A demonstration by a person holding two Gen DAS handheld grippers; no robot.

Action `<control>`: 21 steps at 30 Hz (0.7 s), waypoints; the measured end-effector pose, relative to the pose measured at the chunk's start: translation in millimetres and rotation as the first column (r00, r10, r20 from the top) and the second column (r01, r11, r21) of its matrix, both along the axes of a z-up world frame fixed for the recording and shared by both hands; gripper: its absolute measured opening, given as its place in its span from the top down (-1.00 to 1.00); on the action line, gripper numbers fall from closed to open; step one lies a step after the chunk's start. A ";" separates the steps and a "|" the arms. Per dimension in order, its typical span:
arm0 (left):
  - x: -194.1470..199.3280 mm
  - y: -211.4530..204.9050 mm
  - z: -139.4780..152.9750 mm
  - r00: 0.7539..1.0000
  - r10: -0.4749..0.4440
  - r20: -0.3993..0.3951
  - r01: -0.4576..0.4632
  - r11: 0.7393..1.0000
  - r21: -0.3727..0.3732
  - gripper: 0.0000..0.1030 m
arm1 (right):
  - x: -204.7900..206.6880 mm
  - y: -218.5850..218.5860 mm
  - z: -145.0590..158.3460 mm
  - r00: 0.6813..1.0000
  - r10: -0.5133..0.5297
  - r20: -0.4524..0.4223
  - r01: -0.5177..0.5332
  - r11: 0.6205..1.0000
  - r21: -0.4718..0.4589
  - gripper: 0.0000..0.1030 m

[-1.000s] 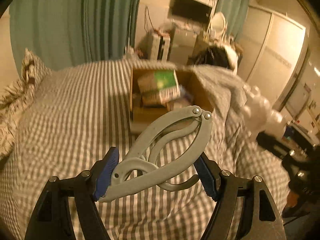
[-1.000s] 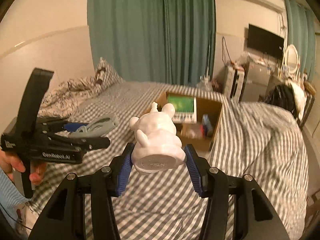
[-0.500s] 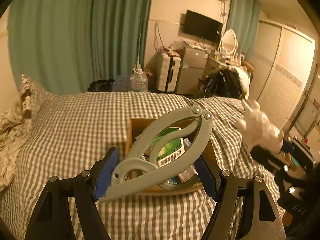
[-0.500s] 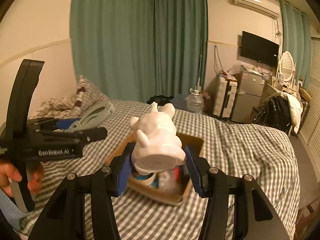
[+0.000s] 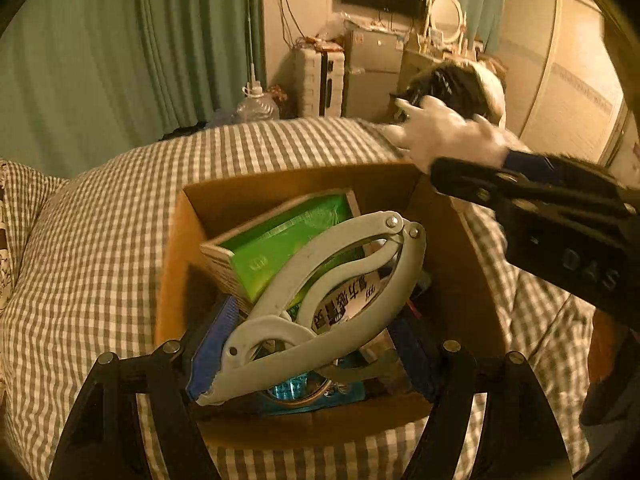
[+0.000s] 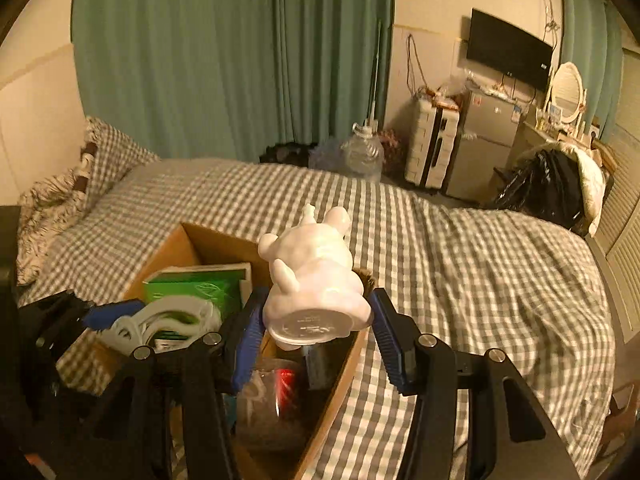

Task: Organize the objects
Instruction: 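Lower the clip and figurine into the box and open both tools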

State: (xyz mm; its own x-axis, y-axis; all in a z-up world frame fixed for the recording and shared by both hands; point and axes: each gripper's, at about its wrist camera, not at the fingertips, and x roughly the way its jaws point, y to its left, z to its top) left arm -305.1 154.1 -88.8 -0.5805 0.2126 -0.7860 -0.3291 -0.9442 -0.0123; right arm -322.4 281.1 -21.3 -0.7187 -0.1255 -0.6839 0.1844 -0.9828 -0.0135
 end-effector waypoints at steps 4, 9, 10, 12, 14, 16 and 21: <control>-2.2 6.3 -14.2 1.000 0.010 -0.020 -0.011 0.999 -0.051 -0.50 | -9.7 -3.3 -18.7 1.000 0.014 0.022 -0.014 1.000 0.003 0.01; -9.3 -2.9 -22.8 0.998 0.064 0.002 -0.064 0.998 -0.024 -0.50 | -12.5 -10.5 -24.1 1.000 0.014 0.021 -0.014 1.000 0.001 0.00; -11.6 -6.9 -23.9 0.997 0.077 0.018 -0.077 0.997 -0.010 -0.51 | -10.8 -10.6 -24.6 1.000 0.013 0.015 -0.013 1.000 -0.006 -0.01; -15.0 -13.0 -29.2 0.993 0.098 0.060 -0.099 0.995 0.013 -0.55 | -7.1 -10.5 -24.2 1.000 0.010 0.002 -0.010 1.000 -0.017 -0.23; -13.4 -17.1 -33.4 0.992 0.098 0.080 -0.101 0.995 0.028 -0.61 | -2.4 -12.6 -20.7 1.000 -0.003 -0.011 0.003 1.000 -0.014 -0.47; -8.4 -17.4 -34.3 0.992 0.092 0.085 -0.094 0.995 0.019 -0.69 | 2.0 -11.6 -16.9 1.000 -0.007 -0.018 0.006 1.000 -0.022 -0.49; 7.1 -14.2 -13.5 0.996 0.069 0.048 -0.069 0.998 -0.005 -0.85 | 14.2 -9.0 -0.9 0.999 -0.040 -0.027 0.039 0.999 -0.024 -0.53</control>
State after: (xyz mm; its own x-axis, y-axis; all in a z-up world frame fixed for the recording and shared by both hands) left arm -298.0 139.9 -102.3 -0.5551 0.1709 -0.8141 -0.2624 -0.9647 -0.0236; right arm -308.2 272.1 -22.2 -0.7415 -0.1130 -0.6613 0.1456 -0.9893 0.0057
